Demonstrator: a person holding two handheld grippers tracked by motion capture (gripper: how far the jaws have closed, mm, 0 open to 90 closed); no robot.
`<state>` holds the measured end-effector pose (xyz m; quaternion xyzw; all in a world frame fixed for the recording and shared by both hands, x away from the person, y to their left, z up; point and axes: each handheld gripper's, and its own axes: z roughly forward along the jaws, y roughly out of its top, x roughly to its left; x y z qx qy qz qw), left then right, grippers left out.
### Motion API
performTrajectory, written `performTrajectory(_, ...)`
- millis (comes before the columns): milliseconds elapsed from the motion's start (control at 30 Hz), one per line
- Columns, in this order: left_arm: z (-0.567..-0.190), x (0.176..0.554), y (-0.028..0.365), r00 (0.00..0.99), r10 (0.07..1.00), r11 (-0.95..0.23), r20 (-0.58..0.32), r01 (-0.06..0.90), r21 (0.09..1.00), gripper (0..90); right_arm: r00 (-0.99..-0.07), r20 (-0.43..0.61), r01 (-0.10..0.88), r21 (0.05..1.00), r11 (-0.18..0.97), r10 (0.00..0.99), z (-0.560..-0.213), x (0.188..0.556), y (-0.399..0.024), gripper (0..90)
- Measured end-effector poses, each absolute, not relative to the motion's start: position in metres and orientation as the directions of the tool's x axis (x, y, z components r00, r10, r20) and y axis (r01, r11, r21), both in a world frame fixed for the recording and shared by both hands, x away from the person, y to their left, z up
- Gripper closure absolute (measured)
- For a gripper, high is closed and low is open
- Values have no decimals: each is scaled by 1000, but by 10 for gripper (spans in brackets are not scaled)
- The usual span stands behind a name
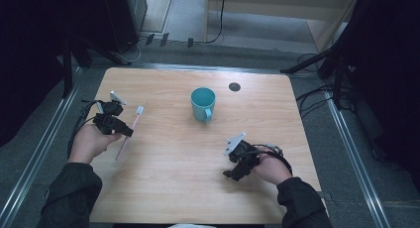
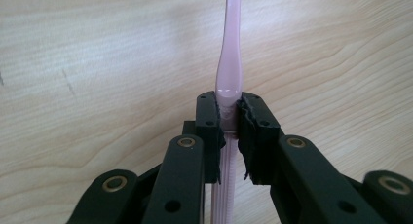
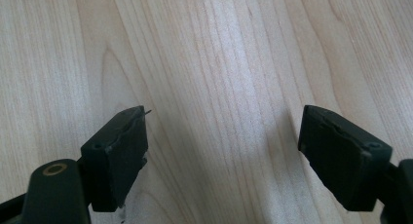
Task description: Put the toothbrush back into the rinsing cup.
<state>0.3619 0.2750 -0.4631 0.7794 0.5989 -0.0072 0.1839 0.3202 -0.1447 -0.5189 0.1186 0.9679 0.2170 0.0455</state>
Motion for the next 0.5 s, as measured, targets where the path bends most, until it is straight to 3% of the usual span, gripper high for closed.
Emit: performTrajectory(500,-443,354,268,332,907,-190,-258,871,452,790,-968,-37,208,432,877,247,-519,320,-145,183)
